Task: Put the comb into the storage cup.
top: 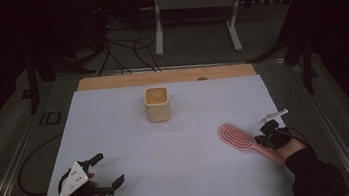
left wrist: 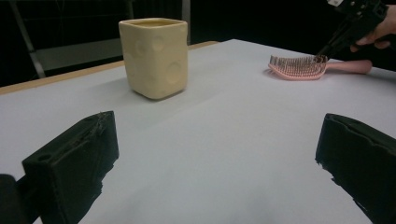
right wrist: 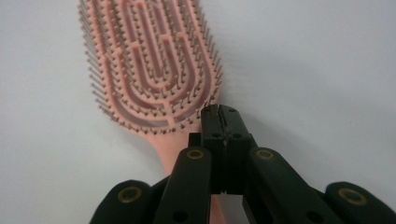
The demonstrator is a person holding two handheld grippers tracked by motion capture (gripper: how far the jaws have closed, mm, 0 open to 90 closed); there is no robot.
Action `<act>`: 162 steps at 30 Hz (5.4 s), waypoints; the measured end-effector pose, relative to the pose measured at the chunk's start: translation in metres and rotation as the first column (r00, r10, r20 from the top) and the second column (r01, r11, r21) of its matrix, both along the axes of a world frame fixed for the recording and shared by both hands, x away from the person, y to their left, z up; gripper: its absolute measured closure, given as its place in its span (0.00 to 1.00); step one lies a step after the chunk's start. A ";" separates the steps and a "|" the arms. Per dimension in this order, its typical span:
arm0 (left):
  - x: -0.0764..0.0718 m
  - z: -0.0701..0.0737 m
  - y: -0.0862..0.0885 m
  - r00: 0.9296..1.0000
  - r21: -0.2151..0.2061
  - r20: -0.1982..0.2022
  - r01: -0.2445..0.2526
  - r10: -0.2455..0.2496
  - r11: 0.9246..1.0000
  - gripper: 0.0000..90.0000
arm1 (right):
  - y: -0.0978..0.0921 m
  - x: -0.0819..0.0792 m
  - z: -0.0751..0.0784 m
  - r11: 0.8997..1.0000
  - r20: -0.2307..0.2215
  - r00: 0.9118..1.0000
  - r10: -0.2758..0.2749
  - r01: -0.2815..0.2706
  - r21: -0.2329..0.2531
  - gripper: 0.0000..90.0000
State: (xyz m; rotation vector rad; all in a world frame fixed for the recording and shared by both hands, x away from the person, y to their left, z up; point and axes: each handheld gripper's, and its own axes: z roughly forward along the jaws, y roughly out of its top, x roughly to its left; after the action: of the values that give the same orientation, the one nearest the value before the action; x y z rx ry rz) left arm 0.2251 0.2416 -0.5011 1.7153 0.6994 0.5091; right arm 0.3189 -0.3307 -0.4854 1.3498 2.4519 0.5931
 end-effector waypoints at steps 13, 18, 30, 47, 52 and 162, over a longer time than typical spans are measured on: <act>0.000 0.000 0.000 1.000 0.000 0.002 0.001 -0.001 1.000 0.00 | 0.007 -0.022 -0.001 1.000 0.012 1.000 0.016 -0.016 0.007 1.00; 0.000 0.000 0.000 1.000 0.002 0.002 0.001 -0.001 1.000 0.00 | 0.004 -0.022 0.003 1.000 0.030 0.999 0.011 -0.011 0.013 1.00; -0.001 0.000 -0.001 1.000 0.003 0.003 0.003 -0.003 1.000 0.00 | 0.007 -0.031 0.025 0.998 0.068 0.996 0.063 -0.062 -0.015 0.94; -0.001 0.001 -0.001 1.000 0.000 0.003 0.006 -0.006 1.000 0.00 | 0.019 -0.038 0.039 0.994 0.009 0.994 0.107 -0.107 -0.003 0.45; -0.001 0.001 -0.001 1.000 0.002 0.003 0.006 -0.006 1.000 0.00 | 0.022 -0.037 0.036 0.995 -0.017 0.994 0.105 -0.105 -0.004 0.27; -0.001 0.000 -0.001 1.000 0.005 -0.004 0.006 -0.006 1.000 0.00 | 0.034 -0.017 -0.002 0.992 -0.202 0.978 0.057 -0.079 -0.103 0.78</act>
State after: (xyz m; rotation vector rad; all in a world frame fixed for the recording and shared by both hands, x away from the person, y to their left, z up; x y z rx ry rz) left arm 0.2240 0.2404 -0.5010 1.7232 0.6963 0.5033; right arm 0.3020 -0.2965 -0.4878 1.3440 2.6546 0.3451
